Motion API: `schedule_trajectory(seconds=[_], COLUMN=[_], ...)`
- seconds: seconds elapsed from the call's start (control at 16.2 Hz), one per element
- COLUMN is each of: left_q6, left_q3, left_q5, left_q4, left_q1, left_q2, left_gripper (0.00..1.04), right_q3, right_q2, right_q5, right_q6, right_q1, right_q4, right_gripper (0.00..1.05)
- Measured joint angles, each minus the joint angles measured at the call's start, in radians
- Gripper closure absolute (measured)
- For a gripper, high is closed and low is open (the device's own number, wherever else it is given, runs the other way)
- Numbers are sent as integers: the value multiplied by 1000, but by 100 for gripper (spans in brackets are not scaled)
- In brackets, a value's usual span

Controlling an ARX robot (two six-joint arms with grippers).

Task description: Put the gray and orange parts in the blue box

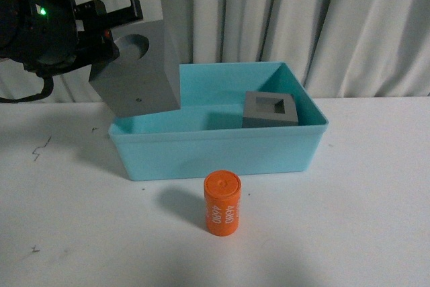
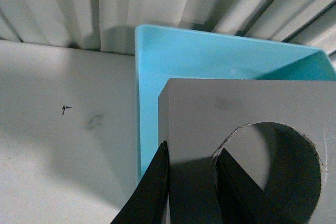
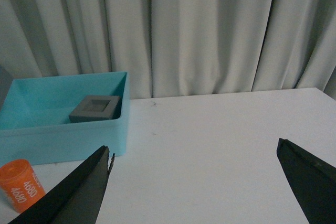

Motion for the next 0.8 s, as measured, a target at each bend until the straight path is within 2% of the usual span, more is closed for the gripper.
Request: schedule_trajectory(seconds=[0.43, 0.49, 0.56, 0.62, 0.74, 0.8], left_q6=[8, 10, 10, 11, 7, -23], left_q3=[24, 24, 23, 18, -64, -146], left_q5=[-27, -26, -28, -28, -11, 32], left_q4=[29, 34, 43, 42, 22, -16], left_q1=[10, 12, 20, 29, 66, 107], left_q2=[134, 137, 136, 128, 54, -53], left_gripper=[84, 76, 63, 56, 34, 20], right_q3=[0, 0, 0, 0, 0, 0], right_q2=[0, 0, 0, 0, 0, 0], right_q5=[0, 0, 0, 0, 0, 0], right_q6=[0, 0, 0, 0, 0, 0], right_q1=[0, 0, 0, 0, 0, 0], right_q4=[0, 0, 0, 0, 0, 0], right_gripper=[6, 6, 6, 6, 6, 6])
